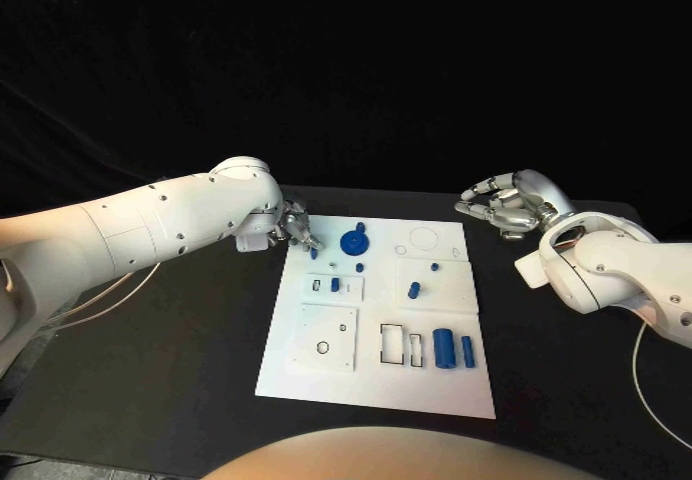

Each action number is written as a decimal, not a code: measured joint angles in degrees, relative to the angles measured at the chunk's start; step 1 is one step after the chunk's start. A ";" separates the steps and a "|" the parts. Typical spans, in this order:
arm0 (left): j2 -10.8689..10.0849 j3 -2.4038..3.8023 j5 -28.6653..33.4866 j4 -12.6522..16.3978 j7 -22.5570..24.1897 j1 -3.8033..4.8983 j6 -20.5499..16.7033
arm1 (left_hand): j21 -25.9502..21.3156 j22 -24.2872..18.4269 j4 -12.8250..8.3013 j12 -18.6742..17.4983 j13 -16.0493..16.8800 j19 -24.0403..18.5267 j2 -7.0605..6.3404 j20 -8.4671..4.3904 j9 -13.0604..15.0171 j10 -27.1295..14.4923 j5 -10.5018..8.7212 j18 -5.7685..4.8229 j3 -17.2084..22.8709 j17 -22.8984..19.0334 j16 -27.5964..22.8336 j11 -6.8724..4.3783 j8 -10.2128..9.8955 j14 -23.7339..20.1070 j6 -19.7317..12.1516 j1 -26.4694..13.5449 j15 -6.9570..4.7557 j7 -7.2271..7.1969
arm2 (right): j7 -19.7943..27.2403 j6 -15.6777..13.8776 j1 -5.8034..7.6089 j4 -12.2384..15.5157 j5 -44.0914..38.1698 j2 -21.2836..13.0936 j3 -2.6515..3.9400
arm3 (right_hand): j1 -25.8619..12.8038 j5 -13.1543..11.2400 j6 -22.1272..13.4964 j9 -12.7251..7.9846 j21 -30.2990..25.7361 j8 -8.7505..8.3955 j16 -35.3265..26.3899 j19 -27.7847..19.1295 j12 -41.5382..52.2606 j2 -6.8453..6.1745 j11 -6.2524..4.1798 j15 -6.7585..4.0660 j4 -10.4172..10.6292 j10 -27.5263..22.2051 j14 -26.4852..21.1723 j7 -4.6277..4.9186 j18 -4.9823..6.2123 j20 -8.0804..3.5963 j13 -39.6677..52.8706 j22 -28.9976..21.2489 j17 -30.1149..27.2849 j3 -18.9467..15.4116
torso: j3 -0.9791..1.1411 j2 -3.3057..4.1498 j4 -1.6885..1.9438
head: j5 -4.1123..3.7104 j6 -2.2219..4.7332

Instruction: Assemble the parts on the task board

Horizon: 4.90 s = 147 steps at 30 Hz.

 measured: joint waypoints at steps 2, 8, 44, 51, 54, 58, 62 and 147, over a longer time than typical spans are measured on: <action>0.07 0.00 0.04 -0.12 0.00 0.00 0.07 | 0.00 0.00 0.00 0.04 0.10 0.00 -0.10 0.00 0.00 0.07 0.00 0.00 0.00 0.00 0.00 -0.07 0.00 0.03 0.00 0.10 -0.03 0.00 | 0.00 0.00 -0.01 0.00 0.00 0.00 0.00 | 0.00 0.00 0.00 0.01 0.00 0.04 0.00 0.00 0.00 0.00 0.00 0.00 0.00 0.00 0.00 0.00 0.00 0.00 0.00 0.00 0.00 0.00 | -0.01 0.00 0.00 | 0.00 -0.03; 0.33 0.00 0.12 -0.26 0.00 -0.02 0.23 | 0.00 0.00 0.00 0.04 0.18 0.00 0.08 0.00 0.05 0.27 0.00 0.00 0.00 0.00 0.00 0.13 0.21 0.21 0.20 0.54 -0.21 -0.20 | 0.00 0.00 -0.03 0.00 0.00 0.02 0.00 | 0.00 0.00 0.00 0.06 0.00 0.23 0.00 0.00 0.00 0.00 0.00 0.00 0.00 0.00 0.00 0.00 0.00 0.00 0.00 0.02 0.00 0.00 | -0.02 0.00 -0.04 | 0.01 -0.13; 0.21 0.08 2.69 -0.33 0.04 -0.13 0.72 | 0.85 1.72 0.26 1.03 0.78 0.70 1.58 -0.70 0.29 2.24 -0.01 0.00 6.61 -0.01 0.00 -0.79 3.76 0.00 -0.41 12.59 -0.83 -0.46 | 0.07 -0.01 -0.08 -0.06 0.00 0.10 0.00 | 0.00 0.22 0.00 0.10 0.00 0.23 0.00 0.00 0.00 0.00 0.00 0.00 -0.01 0.00 0.00 0.00 0.00 0.00 0.00 0.02 0.00 0.00 | 0.01 -0.09 0.00 | -0.16 -0.37; -2.24 0.61 5.56 3.25 0.04 -0.21 -0.66 | 1.52 2.82 1.92 1.71 1.33 1.46 1.50 -1.03 0.29 3.31 -0.04 0.00 8.28 -0.02 0.00 -0.97 3.77 0.00 -0.39 12.52 -1.23 -0.48 | 0.12 -0.05 -0.13 -0.15 0.00 0.00 0.00 | 0.00 0.22 -0.21 0.10 -0.23 0.45 0.00 0.00 0.00 0.00 0.00 0.00 0.16 0.00 0.00 -0.21 0.00 0.00 0.01 0.01 0.04 -0.16 | 0.03 -0.14 0.08 | -0.15 -0.31; -3.56 0.75 7.08 5.28 0.05 -0.20 -1.97 | 2.18 3.78 1.82 2.88 2.46 2.07 -1.20 -1.23 0.29 4.49 0.36 -0.01 12.76 -0.02 0.00 -1.41 7.28 0.02 -0.18 9.82 -1.65 -0.68 | 0.15 -0.11 -0.13 -0.21 0.00 -0.06 0.00 | 0.00 0.22 -0.21 0.09 -0.23 0.45 0.00 0.00 0.00 0.00 0.00 0.00 0.16 0.00 0.00 -0.21 0.00 0.00 0.00 0.01 0.04 -0.16 | 0.09 -0.21 0.15 | -0.12 -0.32; -5.10 0.81 8.63 8.04 0.07 -0.19 -3.86 | 2.58 4.51 1.74 3.57 3.33 2.36 -2.87 -1.53 0.30 5.27 0.42 0.00 14.23 -0.02 0.00 -1.72 8.80 0.01 0.26 8.14 -1.66 -1.10 | 0.18 -0.17 -0.14 -0.22 0.00 -0.10 0.00 | 0.00 0.22 -0.21 0.09 -0.23 0.45 0.00 0.00 0.00 0.00 0.00 0.00 0.16 0.00 0.00 -0.21 0.00 0.00 0.00 0.01 0.03 -0.16 | 0.17 -0.28 0.25 | -0.06 -0.37; -6.82 0.78 9.44 11.13 0.17 -0.26 -6.19 | 3.50 6.02 1.05 4.76 4.81 3.29 -4.42 -1.85 3.57 6.33 0.47 0.00 16.33 -0.02 0.00 -2.02 9.58 0.01 0.73 6.59 -2.07 -1.54 | 0.20 -0.20 -0.14 -0.23 0.00 -0.18 0.00 | 0.00 0.22 -0.21 0.09 -0.23 0.45 0.00 0.00 0.00 0.00 0.00 0.00 0.16 0.00 0.00 -0.21 0.00 0.00 0.01 0.01 0.03 -0.16 | 0.23 -0.32 0.32 | 0.02 -0.53; -11.35 -0.11 -1.20 20.42 1.54 -5.91 -12.10 | 3.73 6.62 -0.33 5.41 5.55 3.68 -5.59 -1.84 5.25 6.92 0.40 0.00 18.22 -0.03 0.00 -2.18 9.90 0.21 1.50 5.08 -2.26 -1.91 | 2.55 -0.36 -0.39 -1.09 1.98 -0.10 -0.08 | 2.29 0.44 -5.73 0.73 -41.32 3.34 -38.94 -22.08 -34.86 -1.37 2.30 1.93 4.37 -23.51 -17.91 1.40 5.41 2.01 -35.89 -28.15 -40.07 1.51 | 0.28 -0.30 0.42 | 0.29 -2.10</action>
